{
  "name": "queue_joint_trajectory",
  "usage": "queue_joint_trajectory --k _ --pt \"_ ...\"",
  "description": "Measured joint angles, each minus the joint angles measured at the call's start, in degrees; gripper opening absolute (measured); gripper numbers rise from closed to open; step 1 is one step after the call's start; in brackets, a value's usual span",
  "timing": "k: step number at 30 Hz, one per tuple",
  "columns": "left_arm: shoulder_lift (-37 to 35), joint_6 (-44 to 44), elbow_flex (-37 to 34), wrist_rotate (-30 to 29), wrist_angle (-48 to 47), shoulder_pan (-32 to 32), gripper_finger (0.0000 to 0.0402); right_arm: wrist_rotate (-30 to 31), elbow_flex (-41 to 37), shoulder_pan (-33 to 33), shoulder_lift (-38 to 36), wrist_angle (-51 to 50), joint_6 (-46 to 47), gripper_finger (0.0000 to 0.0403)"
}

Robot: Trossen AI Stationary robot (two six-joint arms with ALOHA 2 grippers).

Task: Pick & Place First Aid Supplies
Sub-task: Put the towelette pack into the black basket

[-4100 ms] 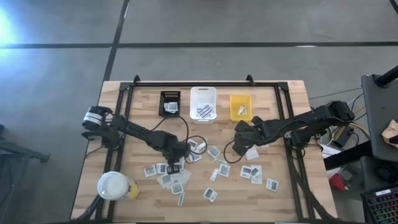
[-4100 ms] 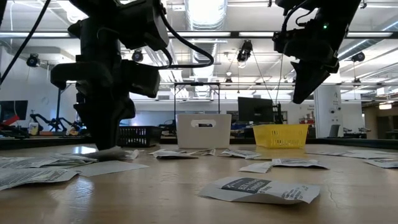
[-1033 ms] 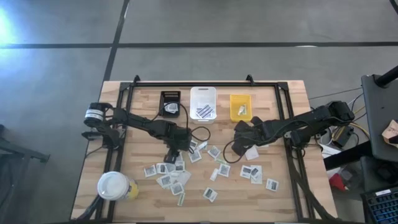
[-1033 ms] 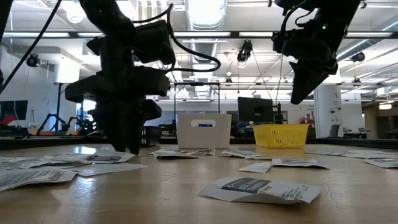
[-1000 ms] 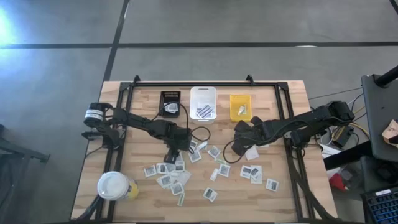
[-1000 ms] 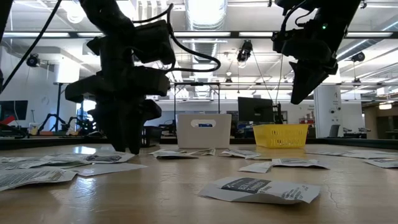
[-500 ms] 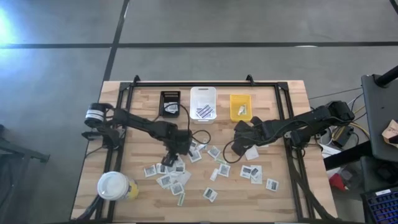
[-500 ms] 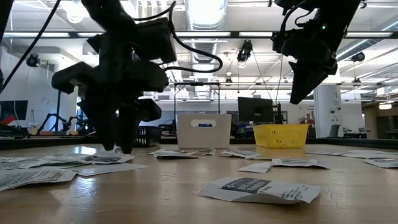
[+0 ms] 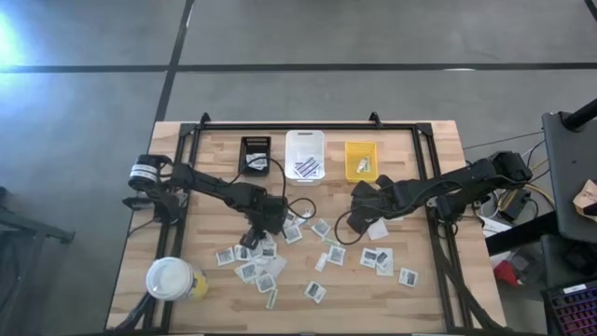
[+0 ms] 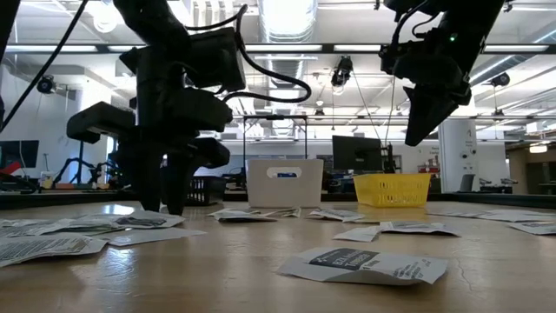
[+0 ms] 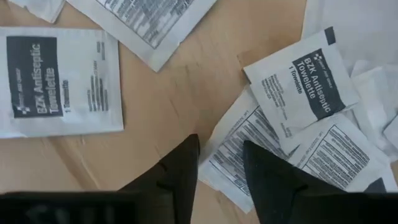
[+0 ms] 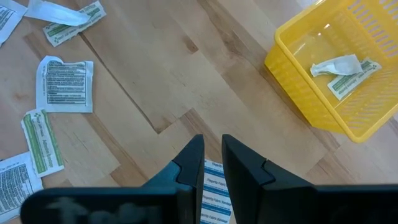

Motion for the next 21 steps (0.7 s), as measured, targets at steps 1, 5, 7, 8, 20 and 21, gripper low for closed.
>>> queue_joint_trajectory --k 1,5,7,8,20,21 --pt "0.2 0.0 -0.1 -0.3 -0.3 0.0 0.0118 0.0 0.0 0.0 0.0 0.0 0.0 0.0052" --pt "0.9 -0.2 -0.1 -0.9 -0.8 0.1 0.0067 0.0 -0.2 0.0 0.0 0.1 0.0 0.0052" --pt "0.9 -0.4 -0.2 -1.2 -0.8 0.1 0.0046 0.0 -0.2 0.0 0.0 0.1 0.0 0.0052" --pt "0.9 -0.5 -0.2 -1.2 -0.8 0.1 0.0038 0.0 -0.2 0.0 0.0 0.1 0.1 0.0052" --pt "-2.9 -3.8 0.4 -1.6 -1.7 0.1 0.0011 0.0 -0.4 0.0 0.0 0.3 0.2 0.0052" --pt "-3.9 -3.9 0.4 -1.7 -1.9 0.2 0.0008 0.0 -0.4 0.0 0.0 0.3 0.2 0.0052"
